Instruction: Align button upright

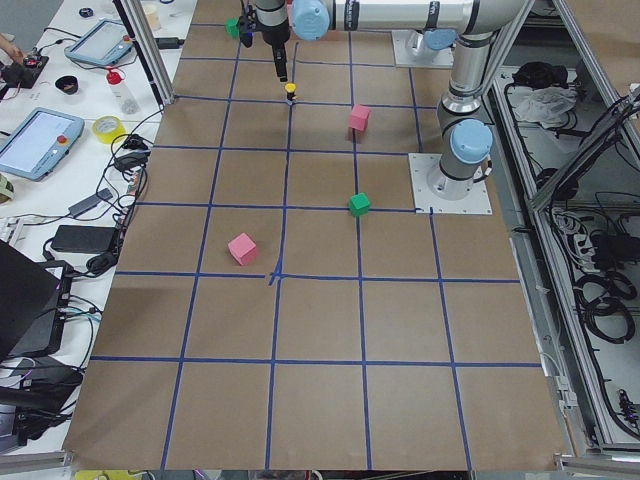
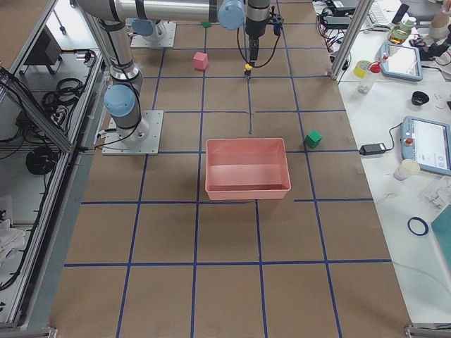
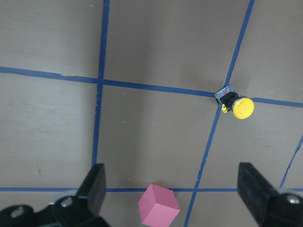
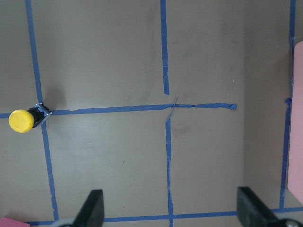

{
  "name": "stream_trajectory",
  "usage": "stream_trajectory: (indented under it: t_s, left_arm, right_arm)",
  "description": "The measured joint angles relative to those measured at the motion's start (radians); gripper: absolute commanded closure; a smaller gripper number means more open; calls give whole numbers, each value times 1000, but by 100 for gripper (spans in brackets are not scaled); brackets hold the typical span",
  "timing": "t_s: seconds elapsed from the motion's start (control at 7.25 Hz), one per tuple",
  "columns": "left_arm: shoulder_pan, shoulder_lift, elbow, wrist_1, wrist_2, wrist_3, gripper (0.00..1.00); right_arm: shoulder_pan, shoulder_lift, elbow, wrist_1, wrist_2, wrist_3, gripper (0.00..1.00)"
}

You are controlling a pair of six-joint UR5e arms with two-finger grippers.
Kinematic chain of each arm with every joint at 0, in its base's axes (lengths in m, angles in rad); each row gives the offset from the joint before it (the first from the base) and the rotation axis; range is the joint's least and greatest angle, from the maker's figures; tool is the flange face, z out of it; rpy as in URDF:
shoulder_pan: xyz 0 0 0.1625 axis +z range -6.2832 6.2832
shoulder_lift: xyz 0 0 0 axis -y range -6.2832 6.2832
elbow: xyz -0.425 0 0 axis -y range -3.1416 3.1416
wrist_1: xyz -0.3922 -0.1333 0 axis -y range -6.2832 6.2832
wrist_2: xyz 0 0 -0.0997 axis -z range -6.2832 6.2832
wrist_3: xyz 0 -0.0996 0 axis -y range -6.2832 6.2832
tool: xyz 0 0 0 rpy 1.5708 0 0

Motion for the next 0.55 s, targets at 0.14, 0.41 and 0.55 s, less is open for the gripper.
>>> stream_trajectory:
  t_s: [0.14,0.41,0.55]
  left_arm:
    - [-7,37,-23,15,40,28,0]
    - [-13,67,-55,44,70,46,0]
    - [-14,72,-64,50,73,47,0]
  right_arm:
    - [0,0,0,1,0,0,0]
    - [0,-1,1,1,-2,-1,0]
    - [0,-1,1,1,-5,-2,0]
